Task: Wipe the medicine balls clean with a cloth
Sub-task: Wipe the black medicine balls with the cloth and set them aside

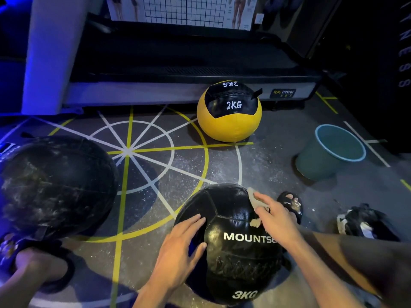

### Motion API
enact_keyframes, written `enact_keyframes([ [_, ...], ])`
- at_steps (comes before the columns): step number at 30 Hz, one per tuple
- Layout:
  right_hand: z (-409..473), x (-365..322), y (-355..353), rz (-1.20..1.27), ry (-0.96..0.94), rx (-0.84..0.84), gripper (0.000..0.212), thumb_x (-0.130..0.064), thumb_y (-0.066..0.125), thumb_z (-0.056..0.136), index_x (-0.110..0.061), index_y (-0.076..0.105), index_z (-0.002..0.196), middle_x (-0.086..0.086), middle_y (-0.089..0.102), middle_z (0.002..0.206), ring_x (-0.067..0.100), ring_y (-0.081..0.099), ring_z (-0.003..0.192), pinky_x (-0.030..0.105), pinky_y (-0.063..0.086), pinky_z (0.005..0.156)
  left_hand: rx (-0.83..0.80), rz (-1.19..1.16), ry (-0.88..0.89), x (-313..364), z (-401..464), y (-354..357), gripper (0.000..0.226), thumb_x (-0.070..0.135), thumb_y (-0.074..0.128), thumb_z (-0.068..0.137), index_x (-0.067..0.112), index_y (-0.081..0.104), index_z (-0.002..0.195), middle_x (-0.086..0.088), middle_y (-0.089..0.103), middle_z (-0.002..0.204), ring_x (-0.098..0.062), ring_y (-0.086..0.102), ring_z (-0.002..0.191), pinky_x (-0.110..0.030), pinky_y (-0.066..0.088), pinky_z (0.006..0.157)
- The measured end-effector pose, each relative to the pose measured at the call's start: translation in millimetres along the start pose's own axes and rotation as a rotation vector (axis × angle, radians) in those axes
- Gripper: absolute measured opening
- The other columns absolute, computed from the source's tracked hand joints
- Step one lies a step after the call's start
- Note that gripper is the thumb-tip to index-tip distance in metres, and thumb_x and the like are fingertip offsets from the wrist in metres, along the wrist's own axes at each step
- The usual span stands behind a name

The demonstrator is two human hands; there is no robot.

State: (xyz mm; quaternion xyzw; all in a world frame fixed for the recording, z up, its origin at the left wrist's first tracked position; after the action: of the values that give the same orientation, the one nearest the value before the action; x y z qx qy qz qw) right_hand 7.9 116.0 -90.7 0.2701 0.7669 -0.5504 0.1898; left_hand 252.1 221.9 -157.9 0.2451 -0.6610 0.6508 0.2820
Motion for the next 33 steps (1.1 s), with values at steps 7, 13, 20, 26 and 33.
enact_keyframes([
  [7,11,-5,-3,-0.026,0.061,0.058,0.043,-0.021,0.039,0.108,-0.03,0.051,0.148,0.002,0.067,0.126,0.005,0.062,0.089,-0.005,0.037,0.076,-0.04,-0.108,0.045,5,0,12,0.058,0.063,0.046,0.101,0.053,0.027,0.155,0.04,0.012,0.161,0.012,0.006,0.151,-0.018,0.01,0.121],
  [13,7,-79,85,-0.463,-0.41,-0.12,0.049,-0.023,0.032,0.107,-0.017,0.036,0.155,0.003,0.028,0.165,0.023,0.029,0.152,0.039,0.027,0.124,-0.014,-0.123,0.038,-3,-5,14,0.059,0.067,0.044,0.1,0.05,0.031,0.155,0.036,0.015,0.163,0.006,0.012,0.153,-0.03,0.018,0.124],
  [20,51,-29,35,-0.307,-0.267,-0.066,0.043,-0.024,0.035,0.109,-0.034,0.052,0.147,-0.006,0.067,0.132,0.014,0.07,0.105,0.035,0.055,0.101,-0.017,-0.13,0.011,-9,-13,11,0.057,0.072,0.044,0.097,0.058,0.032,0.151,0.04,0.016,0.161,0.009,0.013,0.152,-0.038,0.014,0.126],
  [26,37,-44,51,-0.286,-0.3,0.017,0.041,-0.017,0.036,0.107,-0.02,0.056,0.142,0.0,0.055,0.148,0.016,0.05,0.136,0.034,0.039,0.115,0.008,-0.163,0.01,-12,-18,11,0.057,0.068,0.049,0.097,0.055,0.036,0.151,0.038,0.02,0.161,0.007,0.016,0.152,-0.04,0.017,0.126],
  [33,16,-90,93,-0.543,-0.683,-0.248,0.04,-0.021,0.035,0.107,-0.03,0.051,0.143,0.0,0.054,0.148,0.015,0.057,0.128,0.039,0.048,0.11,0.006,-0.137,0.013,-12,-20,11,0.057,0.071,0.047,0.097,0.057,0.036,0.151,0.04,0.018,0.16,0.008,0.015,0.152,-0.042,0.017,0.127],
])
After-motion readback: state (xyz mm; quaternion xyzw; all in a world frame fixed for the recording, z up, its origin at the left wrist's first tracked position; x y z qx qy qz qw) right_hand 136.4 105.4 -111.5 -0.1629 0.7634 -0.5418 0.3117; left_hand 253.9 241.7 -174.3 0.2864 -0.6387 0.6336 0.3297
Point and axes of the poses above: each hand's wrist, its own z-axis towards the middle knuckle, its own y-axis out of the palm, x = y × z, the point moved 9 cm from there along z, towards the middle knuckle
